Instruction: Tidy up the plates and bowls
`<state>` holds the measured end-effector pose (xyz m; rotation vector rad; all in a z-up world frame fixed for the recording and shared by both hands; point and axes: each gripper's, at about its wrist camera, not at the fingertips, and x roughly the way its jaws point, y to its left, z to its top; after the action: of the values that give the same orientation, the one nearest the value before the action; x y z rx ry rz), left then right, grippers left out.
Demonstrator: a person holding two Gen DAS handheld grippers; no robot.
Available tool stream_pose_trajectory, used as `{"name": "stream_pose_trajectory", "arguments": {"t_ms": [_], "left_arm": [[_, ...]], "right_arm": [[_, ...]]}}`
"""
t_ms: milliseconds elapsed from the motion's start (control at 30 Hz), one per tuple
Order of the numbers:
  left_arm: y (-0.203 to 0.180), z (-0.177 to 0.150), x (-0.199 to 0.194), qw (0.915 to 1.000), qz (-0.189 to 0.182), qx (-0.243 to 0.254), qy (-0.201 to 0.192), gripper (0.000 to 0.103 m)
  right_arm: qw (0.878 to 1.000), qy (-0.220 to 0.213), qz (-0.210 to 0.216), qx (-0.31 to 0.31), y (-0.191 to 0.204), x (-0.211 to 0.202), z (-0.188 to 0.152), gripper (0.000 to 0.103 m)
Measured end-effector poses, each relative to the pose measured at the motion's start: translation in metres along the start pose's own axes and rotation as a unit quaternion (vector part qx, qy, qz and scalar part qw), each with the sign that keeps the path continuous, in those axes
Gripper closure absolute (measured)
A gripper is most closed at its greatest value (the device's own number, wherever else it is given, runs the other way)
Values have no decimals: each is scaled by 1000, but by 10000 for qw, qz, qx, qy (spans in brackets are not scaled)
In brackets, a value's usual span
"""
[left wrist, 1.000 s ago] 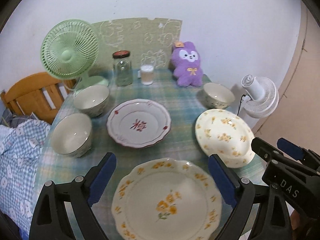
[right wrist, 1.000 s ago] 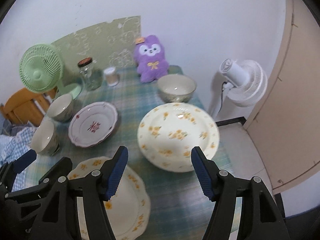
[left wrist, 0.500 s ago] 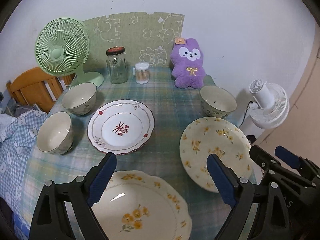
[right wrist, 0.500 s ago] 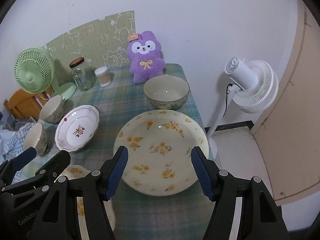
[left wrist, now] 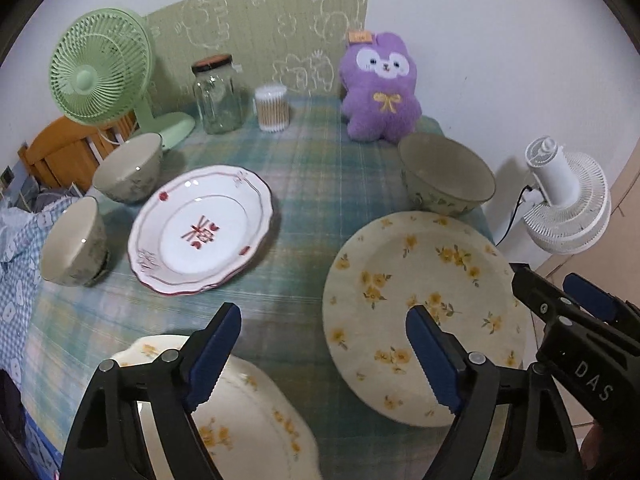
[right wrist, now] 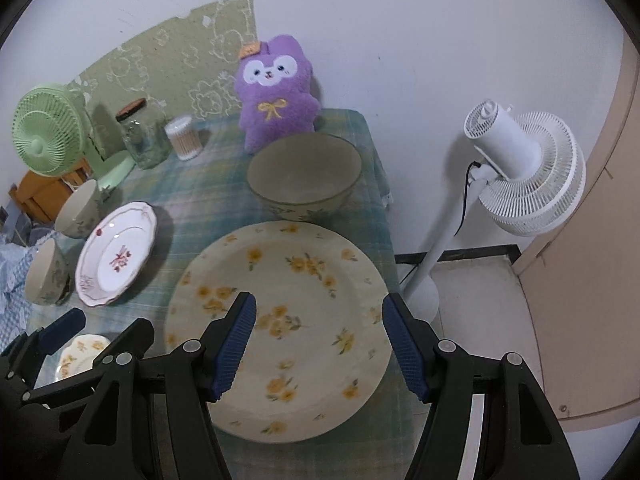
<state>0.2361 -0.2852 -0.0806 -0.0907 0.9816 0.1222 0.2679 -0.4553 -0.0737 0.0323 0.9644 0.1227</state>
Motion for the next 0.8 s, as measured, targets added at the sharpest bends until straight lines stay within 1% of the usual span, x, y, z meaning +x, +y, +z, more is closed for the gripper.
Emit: {"name": "stream_pose_trajectory", "arguments": {"t_ms": [133, 167, 200, 267, 433, 533, 600, 667, 700, 800], "left_arm": [[-10, -1, 18, 9998, 149, 8, 116, 20], [-13, -3, 25, 9996, 198, 6, 195, 23], [-14, -5, 29, 9995, 212, 0, 247, 24], [-15, -7, 39, 9991, 218, -48, 365, 25], [-20, -9, 59, 9984, 313, -34, 467, 29], [-23, -10, 70, 9980, 359, -24, 522, 34], [-24, -10, 77, 9976, 396, -31, 569, 39], [-24, -10, 82, 9972, 380, -51, 639, 44], [-24, -10, 83, 9974, 319, -67, 638, 45], [-28, -8, 85, 9974, 321, 33, 645, 48]], "right_arm": [[9999, 132, 36, -17, -8, 18, 0, 34], [9998, 165, 47, -34, -9, 23, 0, 34], [9997, 223, 19, -67, -10, 29, 0, 34], [9995, 297, 10, -96, -12, 38, -2, 34], [9988, 442, 40, -194, -15, 59, -2, 34], [9982, 557, 32, -201, -17, 72, -2, 34], [9984, 467, -74, -316, -15, 76, 0, 34], [9980, 460, -78, -435, -14, 82, 3, 34], [9979, 436, -96, -467, -14, 84, 5, 34], [9980, 495, -76, -376, -19, 89, 12, 35]]}}
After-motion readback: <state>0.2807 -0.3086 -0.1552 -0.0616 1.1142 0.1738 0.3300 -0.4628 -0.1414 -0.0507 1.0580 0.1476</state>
